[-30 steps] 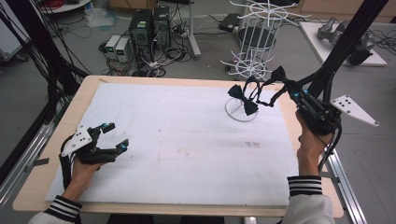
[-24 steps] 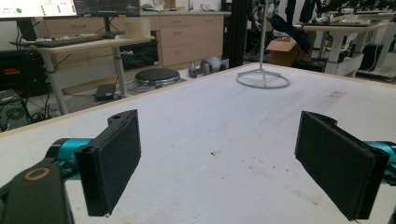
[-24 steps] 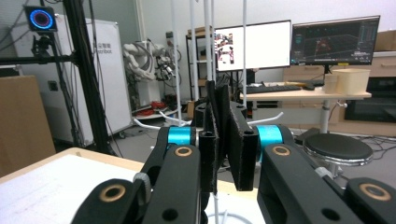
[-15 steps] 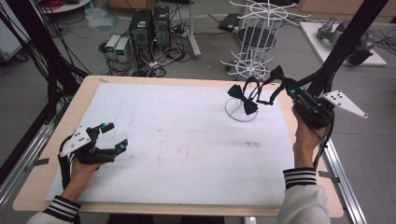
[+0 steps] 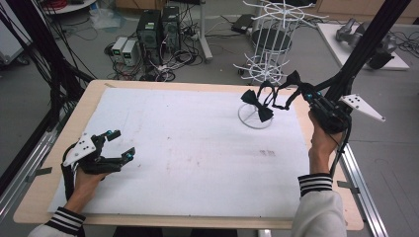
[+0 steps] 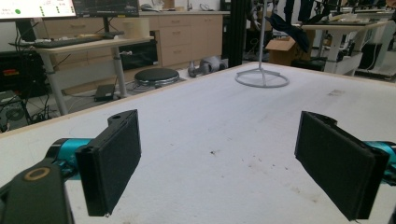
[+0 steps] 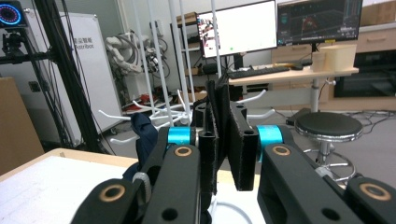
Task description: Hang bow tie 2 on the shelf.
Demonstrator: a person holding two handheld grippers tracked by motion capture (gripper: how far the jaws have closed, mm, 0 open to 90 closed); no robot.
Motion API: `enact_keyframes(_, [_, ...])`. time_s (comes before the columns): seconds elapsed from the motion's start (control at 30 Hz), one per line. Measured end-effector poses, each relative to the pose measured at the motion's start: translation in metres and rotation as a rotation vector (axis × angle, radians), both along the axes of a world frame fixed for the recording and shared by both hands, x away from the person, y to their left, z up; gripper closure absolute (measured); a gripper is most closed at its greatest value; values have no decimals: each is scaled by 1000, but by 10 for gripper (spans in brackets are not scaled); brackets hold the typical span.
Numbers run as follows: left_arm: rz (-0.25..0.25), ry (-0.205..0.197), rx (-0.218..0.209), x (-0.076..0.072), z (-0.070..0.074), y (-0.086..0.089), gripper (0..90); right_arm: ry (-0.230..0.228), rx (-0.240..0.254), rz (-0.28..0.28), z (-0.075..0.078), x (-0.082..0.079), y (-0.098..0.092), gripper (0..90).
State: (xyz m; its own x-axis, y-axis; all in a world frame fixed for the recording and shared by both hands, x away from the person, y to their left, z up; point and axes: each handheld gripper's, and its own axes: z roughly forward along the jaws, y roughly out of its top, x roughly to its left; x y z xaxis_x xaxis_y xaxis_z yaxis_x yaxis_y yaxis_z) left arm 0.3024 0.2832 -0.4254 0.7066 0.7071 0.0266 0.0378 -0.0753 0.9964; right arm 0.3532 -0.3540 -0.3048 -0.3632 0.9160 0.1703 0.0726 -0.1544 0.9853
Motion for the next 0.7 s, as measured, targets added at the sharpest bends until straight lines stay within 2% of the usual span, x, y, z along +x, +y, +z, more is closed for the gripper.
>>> enact_keyframes(0.3, [-8,-1,-6,-1,0,-1,149,46,18,-7,-10,6,1,837])
enact_keyframes(0.7, [-9,-4,-10,-2,0,-2,149,83,32,-15,-19,12,4,837])
